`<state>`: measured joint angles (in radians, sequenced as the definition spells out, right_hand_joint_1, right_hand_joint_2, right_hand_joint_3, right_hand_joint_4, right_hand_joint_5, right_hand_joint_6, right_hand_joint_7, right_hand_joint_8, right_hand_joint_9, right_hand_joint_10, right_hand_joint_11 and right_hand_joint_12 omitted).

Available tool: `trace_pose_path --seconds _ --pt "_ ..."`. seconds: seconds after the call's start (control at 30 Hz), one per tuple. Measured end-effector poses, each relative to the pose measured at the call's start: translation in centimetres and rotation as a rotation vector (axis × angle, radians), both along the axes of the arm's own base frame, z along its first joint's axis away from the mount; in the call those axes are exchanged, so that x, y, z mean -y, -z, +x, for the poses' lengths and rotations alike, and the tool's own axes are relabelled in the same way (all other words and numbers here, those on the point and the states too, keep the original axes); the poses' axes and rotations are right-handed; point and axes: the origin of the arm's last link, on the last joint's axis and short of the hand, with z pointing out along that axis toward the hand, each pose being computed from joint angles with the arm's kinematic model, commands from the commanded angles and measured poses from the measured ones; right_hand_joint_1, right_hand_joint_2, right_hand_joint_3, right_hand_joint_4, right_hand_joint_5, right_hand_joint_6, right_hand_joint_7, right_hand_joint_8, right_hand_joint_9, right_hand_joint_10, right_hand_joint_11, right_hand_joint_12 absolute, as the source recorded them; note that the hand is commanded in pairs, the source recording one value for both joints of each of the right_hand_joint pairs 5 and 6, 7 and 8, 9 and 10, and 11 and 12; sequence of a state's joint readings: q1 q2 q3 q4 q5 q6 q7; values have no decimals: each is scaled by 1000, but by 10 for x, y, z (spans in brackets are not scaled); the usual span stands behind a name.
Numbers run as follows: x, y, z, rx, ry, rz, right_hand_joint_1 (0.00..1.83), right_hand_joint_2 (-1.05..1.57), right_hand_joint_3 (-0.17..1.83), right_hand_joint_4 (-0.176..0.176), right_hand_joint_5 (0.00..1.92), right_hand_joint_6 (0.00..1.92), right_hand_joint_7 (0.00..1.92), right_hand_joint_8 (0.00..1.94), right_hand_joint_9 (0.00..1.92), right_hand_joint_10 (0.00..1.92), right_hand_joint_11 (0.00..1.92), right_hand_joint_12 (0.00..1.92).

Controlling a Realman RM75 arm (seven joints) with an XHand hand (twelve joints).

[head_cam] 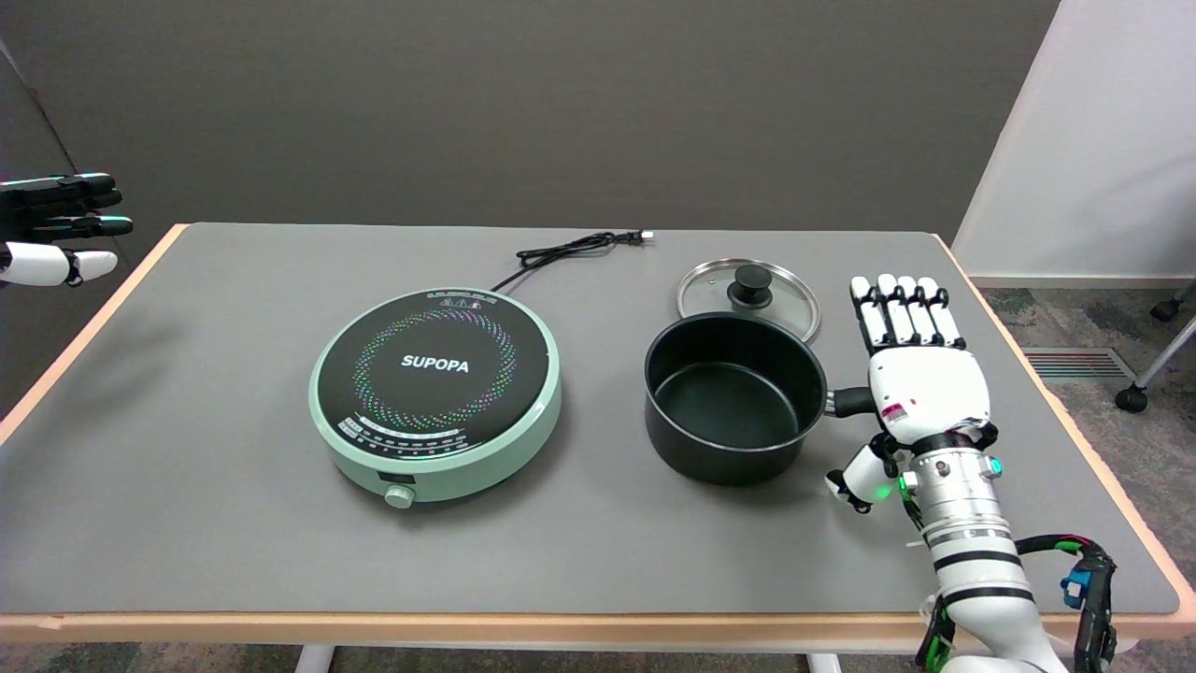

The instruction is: Pick up the pot lid.

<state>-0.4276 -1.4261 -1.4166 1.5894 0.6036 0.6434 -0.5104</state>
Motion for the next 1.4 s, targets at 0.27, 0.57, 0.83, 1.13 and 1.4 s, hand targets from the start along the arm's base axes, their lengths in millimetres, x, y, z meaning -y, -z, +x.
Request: trace_pose_path --seconds 0.27,0.57,0.83,1.13,1.4 --pt "2 -1 -4 48 41 2 1130 -402 1028 34 13 13 13 13 13 13 13 13" --pt "3 -2 -9 77 73 2 1129 -271 687 176 27 27 27 27 27 27 27 27" --pt "5 -3 -5 76 75 3 1097 -504 1681 176 509 509 509 509 509 509 509 509" --pt "6 -3 -1 68 70 3 1068 -383 1566 176 644 644 644 644 644 644 644 644" --pt "7 -4 2 62 66 2 1066 -294 1310 176 661 661 661 661 661 661 661 661"
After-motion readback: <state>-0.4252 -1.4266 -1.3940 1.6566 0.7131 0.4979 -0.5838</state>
